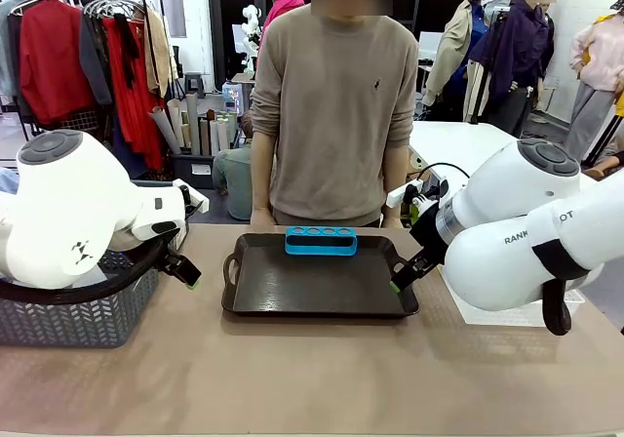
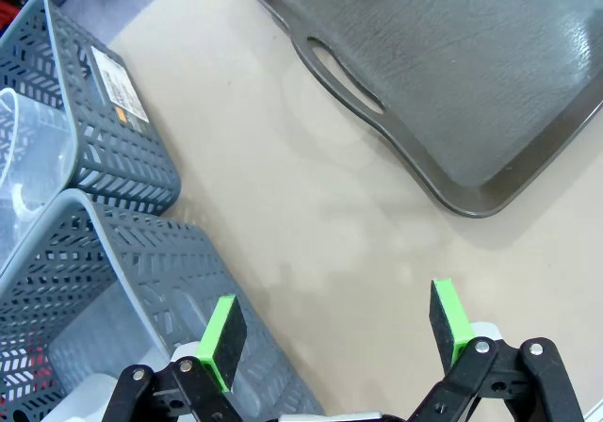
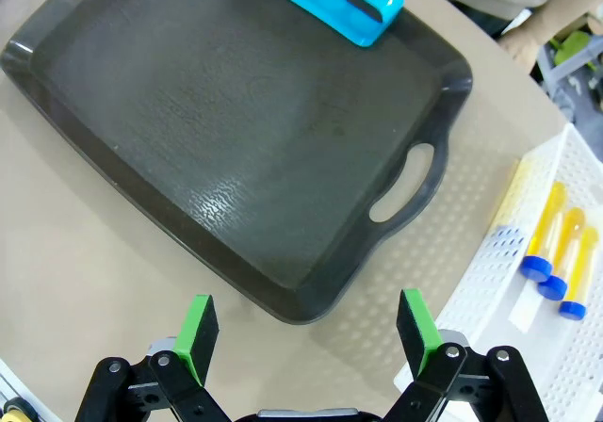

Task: Prepare the laboratory tools.
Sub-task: Pick up one Large Measuring Cup and place it on the Handle tray.

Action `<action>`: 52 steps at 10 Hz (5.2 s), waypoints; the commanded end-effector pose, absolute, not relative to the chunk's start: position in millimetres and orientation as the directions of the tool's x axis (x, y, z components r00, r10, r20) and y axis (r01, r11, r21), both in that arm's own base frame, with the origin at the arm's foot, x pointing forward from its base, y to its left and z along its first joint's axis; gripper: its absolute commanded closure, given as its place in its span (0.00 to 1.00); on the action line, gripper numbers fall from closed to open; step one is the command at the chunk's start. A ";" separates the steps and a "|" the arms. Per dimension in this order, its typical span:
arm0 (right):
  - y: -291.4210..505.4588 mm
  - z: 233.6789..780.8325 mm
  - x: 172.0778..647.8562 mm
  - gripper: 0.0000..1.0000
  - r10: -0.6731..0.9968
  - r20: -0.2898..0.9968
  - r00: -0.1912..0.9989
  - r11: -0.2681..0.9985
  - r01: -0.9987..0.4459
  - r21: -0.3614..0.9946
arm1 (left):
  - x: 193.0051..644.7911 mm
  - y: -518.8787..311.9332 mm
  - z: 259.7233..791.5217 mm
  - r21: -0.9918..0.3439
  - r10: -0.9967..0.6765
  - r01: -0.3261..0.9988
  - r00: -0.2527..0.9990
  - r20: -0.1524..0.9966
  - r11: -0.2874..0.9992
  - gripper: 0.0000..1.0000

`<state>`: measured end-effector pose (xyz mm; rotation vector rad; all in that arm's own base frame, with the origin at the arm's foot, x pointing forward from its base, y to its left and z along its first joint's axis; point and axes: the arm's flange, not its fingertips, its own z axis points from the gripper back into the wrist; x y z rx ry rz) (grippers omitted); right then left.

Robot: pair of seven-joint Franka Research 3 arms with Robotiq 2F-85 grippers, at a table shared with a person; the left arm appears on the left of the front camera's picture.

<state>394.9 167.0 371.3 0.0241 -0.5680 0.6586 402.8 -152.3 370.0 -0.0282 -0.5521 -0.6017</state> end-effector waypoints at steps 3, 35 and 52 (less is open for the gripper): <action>166.9 371.3 394.9 0.00 0.572 0.507 0.645 0.796 -0.585 -0.154 | 402.9 -152.0 370.1 0.132 -0.529 0.544 0.685 0.501 0.829 0.00; 7.8 681.1 369.6 0.00 0.522 0.750 0.406 0.506 -0.856 0.111 | 435.3 -38.9 677.3 0.143 -0.578 0.807 0.275 0.768 0.573 0.00; -16.6 683.3 365.7 0.00 0.499 0.771 0.395 0.544 -0.835 0.076 | 441.3 -25.8 684.2 0.139 -0.586 0.792 0.308 0.749 0.594 0.00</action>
